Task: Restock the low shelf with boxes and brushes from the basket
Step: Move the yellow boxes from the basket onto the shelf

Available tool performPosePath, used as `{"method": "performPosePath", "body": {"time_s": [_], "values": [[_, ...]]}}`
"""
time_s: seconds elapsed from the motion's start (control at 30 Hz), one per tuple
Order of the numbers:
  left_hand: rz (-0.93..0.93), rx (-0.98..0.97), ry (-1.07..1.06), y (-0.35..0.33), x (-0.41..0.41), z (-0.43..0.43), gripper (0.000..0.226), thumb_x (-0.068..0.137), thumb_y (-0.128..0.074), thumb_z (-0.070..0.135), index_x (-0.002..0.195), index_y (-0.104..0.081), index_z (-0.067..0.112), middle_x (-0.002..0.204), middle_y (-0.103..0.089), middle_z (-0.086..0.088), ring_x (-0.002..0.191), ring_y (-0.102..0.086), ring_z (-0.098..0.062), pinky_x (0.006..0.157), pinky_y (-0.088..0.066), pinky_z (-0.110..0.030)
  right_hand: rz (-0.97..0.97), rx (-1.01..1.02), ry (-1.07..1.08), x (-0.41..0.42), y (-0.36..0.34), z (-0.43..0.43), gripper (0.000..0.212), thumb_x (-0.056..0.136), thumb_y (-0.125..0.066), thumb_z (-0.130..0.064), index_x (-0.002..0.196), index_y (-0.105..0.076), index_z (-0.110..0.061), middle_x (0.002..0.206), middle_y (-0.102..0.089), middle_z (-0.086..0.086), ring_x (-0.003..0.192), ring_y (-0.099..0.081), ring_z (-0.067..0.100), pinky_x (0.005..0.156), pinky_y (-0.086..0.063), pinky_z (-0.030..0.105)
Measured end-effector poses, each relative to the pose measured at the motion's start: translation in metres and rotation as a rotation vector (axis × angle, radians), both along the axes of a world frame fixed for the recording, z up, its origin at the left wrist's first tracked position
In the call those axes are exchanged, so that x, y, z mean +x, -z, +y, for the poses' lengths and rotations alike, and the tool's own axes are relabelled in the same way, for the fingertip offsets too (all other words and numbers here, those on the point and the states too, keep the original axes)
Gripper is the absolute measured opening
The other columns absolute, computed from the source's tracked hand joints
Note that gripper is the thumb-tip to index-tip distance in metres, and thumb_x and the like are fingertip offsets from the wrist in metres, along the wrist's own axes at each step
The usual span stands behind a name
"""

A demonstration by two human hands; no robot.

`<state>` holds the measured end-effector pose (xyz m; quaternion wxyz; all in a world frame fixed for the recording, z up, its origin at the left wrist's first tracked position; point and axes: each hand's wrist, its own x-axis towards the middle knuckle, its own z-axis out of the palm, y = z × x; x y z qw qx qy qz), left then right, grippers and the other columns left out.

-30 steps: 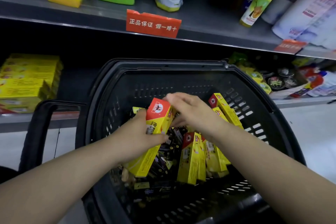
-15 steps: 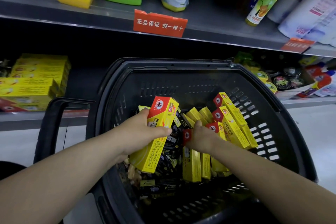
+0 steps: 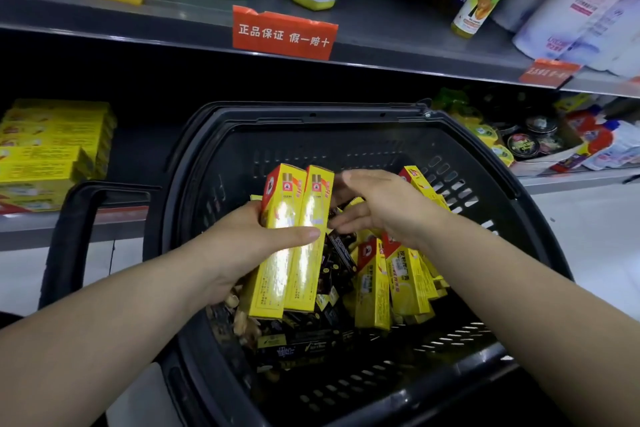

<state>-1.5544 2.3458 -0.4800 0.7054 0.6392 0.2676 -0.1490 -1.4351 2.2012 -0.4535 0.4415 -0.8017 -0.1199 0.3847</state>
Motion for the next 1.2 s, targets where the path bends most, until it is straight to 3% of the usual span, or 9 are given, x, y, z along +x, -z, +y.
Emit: {"method": "performPosePath", "body": {"time_s": [0.13, 0.2, 0.27, 0.5, 0.7, 0.93, 1.07, 1.13, 1.2], "values": [[0.031, 0.019, -0.047, 0.005, 0.002, 0.003, 0.039, 0.064, -0.08, 0.037, 0.096, -0.058, 0.029, 0.099, -0.069, 0.003, 0.092, -0.063, -0.014, 0.066, -0.044, -0.026, -0.58, -0.935, -0.717, 0.025, 0.042, -0.035, 0.06, 0.09, -0.055, -0.041, 0.139, -0.037, -0.011, 0.137, -0.047, 0.012, 0.125, -0.045, 0.03, 0.106, -0.037, 0.042], [0.035, 0.027, -0.052, 0.008, 0.003, 0.004, 0.044, 0.064, -0.08, 0.038, 0.1, -0.057, 0.028, 0.104, -0.068, 0.002, 0.098, -0.061, -0.017, 0.077, -0.045, -0.031, -0.543, -1.188, -0.919, 0.022, 0.064, -0.049, 0.091, 0.079, -0.063, -0.055, 0.146, -0.022, -0.01, 0.148, -0.034, 0.012, 0.139, -0.022, 0.035, 0.116, -0.012, 0.05], [0.035, 0.034, -0.057, 0.01, 0.004, 0.005, 0.043, 0.066, -0.08, 0.037, 0.101, -0.056, 0.03, 0.104, -0.067, 0.003, 0.098, -0.06, -0.015, 0.075, -0.043, -0.03, -0.489, -1.236, -0.981, 0.02, 0.082, -0.056, 0.112, 0.07, -0.066, -0.064, 0.149, -0.009, -0.009, 0.151, -0.028, 0.011, 0.143, -0.01, 0.036, 0.115, 0.002, 0.053], [0.014, 0.006, -0.05, 0.012, 0.004, 0.007, 0.033, 0.07, -0.079, 0.033, 0.093, -0.056, 0.031, 0.099, -0.068, 0.005, 0.093, -0.061, -0.012, 0.067, -0.042, -0.026, -0.651, -1.095, -0.946, 0.023, 0.097, -0.058, 0.111, 0.065, -0.064, -0.071, 0.145, -0.02, -0.009, 0.139, -0.04, 0.011, 0.136, -0.023, 0.034, 0.114, 0.007, 0.055], [0.013, -0.003, -0.051, 0.013, 0.005, 0.008, 0.036, 0.07, -0.079, 0.031, 0.097, -0.055, 0.029, 0.099, -0.07, 0.001, 0.092, -0.065, -0.017, 0.067, -0.047, -0.029, -0.484, -0.888, -0.628, 0.007, 0.11, -0.051, 0.101, 0.071, -0.075, -0.049, 0.145, -0.02, -0.009, 0.141, -0.034, 0.014, 0.132, -0.031, 0.033, 0.107, -0.032, 0.042], [0.019, -0.005, -0.061, 0.015, 0.004, 0.011, 0.035, 0.071, -0.079, 0.028, 0.097, -0.055, 0.028, 0.097, -0.071, 0.001, 0.089, -0.066, -0.015, 0.064, -0.047, -0.027, -0.363, -0.886, -0.375, -0.004, 0.126, -0.046, 0.107, 0.077, -0.075, -0.032, 0.15, 0.003, -0.02, 0.152, -0.019, 0.018, 0.137, -0.022, 0.044, 0.106, -0.034, 0.047], [0.025, -0.018, -0.07, 0.013, 0.002, 0.014, 0.043, 0.069, -0.079, 0.031, 0.104, -0.056, 0.026, 0.103, -0.069, 0.0, 0.096, -0.063, -0.017, 0.072, -0.045, -0.028, -0.313, -0.713, -0.107, -0.002, 0.12, -0.043, 0.093, 0.078, -0.068, 0.001, 0.147, -0.011, -0.023, 0.144, -0.029, 0.018, 0.123, -0.043, 0.037, 0.079, -0.052, 0.033], [0.022, -0.044, -0.074, 0.011, 0.002, 0.015, 0.053, 0.066, -0.08, 0.032, 0.112, -0.056, 0.023, 0.106, -0.069, -0.001, 0.1, -0.063, -0.019, 0.079, -0.046, -0.031, -0.242, -0.62, 0.046, 0.006, 0.103, -0.039, 0.076, 0.081, -0.068, -0.004, 0.142, -0.025, -0.015, 0.131, -0.046, 0.017, 0.104, -0.055, 0.026, 0.064, -0.049, 0.026], [0.002, -0.069, -0.085, 0.008, 0.001, 0.015, 0.057, 0.063, -0.08, 0.034, 0.113, -0.055, 0.024, 0.106, -0.069, 0.0, 0.1, -0.063, -0.018, 0.075, -0.046, -0.029, -0.208, -0.425, 0.174, 0.016, 0.074, -0.028, 0.05, 0.082, -0.07, -0.012, 0.125, -0.046, -0.014, 0.102, -0.063, 0.013, 0.079, -0.062, 0.017, 0.062, -0.051, 0.029]]}}
